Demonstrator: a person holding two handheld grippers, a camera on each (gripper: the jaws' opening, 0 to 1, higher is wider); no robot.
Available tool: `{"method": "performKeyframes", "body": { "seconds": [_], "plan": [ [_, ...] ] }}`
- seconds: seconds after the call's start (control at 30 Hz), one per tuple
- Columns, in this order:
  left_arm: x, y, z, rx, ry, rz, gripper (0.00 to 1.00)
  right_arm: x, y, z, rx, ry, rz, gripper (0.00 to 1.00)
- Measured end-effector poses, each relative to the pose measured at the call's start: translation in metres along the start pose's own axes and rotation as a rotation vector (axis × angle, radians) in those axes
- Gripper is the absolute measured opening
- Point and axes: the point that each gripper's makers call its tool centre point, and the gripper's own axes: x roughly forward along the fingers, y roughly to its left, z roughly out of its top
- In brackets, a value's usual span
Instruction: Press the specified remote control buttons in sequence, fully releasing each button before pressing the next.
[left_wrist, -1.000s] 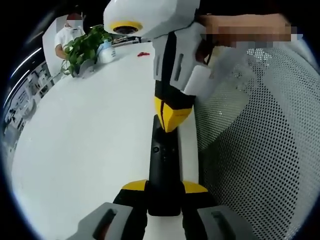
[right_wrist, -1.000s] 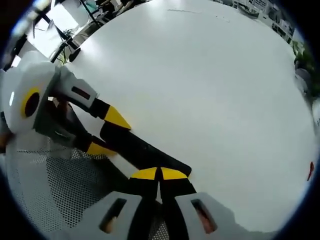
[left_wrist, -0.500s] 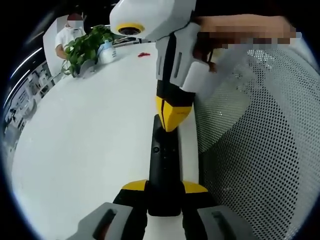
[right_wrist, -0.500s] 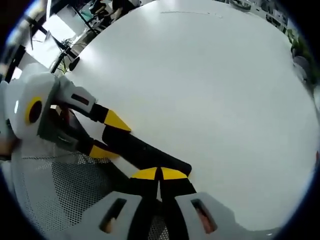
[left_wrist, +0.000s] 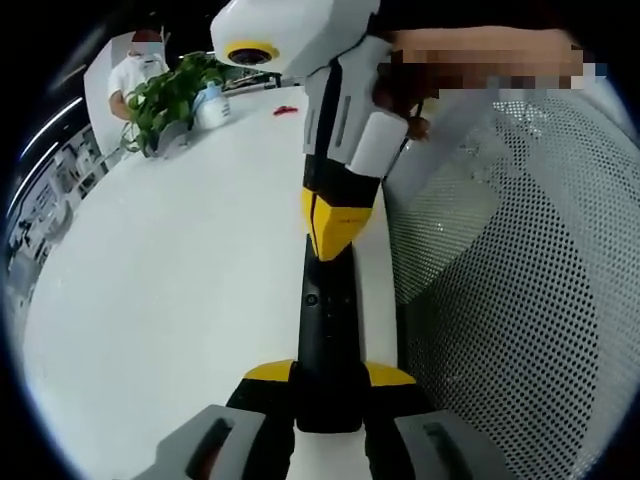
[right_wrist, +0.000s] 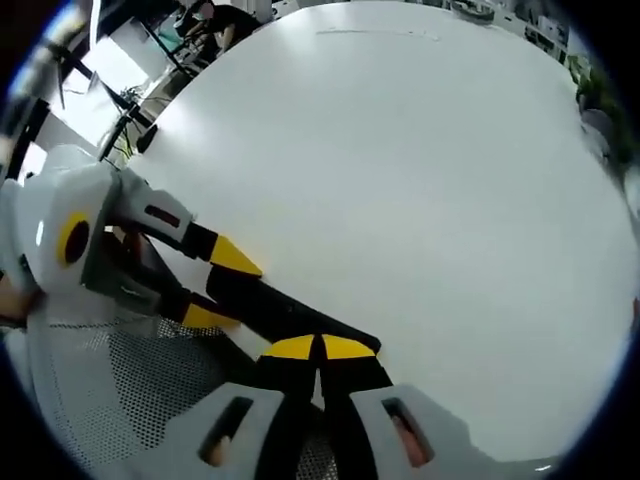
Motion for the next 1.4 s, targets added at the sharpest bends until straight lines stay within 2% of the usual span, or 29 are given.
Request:
{"method": "performKeyframes", "body": {
  "seconds": [0.17, 0.27, 0.37, 0.47, 0.9, 1.13, 1.4],
  "plan": [
    [0.000, 0.000, 0.000, -0.001, 0.000, 0.001, 0.25, 0.006, 0.005, 0.002, -0.021, -0.004, 0.012, 0.00],
    [0.000, 0.000, 0.000, -0.001, 0.000, 0.001, 0.25, 0.009, 0.001, 0.000, -0.068, 0.017, -0.021, 0.00],
    [0.000, 0.000, 0.000, -0.001, -0.001, 0.001, 0.25, 0.007, 0.002, 0.004, -0.075, -0.011, -0.028, 0.00],
    [0.000, 0.000, 0.000, -0.003, -0.002, 0.001, 0.25, 0.009, -0.001, 0.005, -0.102, -0.011, -0.052, 0.00],
    [0.000, 0.000, 0.000, -0.005, -0.003, 0.001, 0.25, 0.012, -0.003, 0.006, -0.126, -0.041, -0.059, 0.00],
    [0.000, 0.001, 0.000, -0.008, -0.002, 0.001, 0.25, 0.012, -0.001, 0.007, -0.230, -0.044, -0.084, 0.00],
    [0.000, 0.001, 0.000, -0.009, -0.002, 0.002, 0.25, 0.012, -0.002, 0.007, -0.217, -0.052, -0.087, 0.00]
  ]
}}
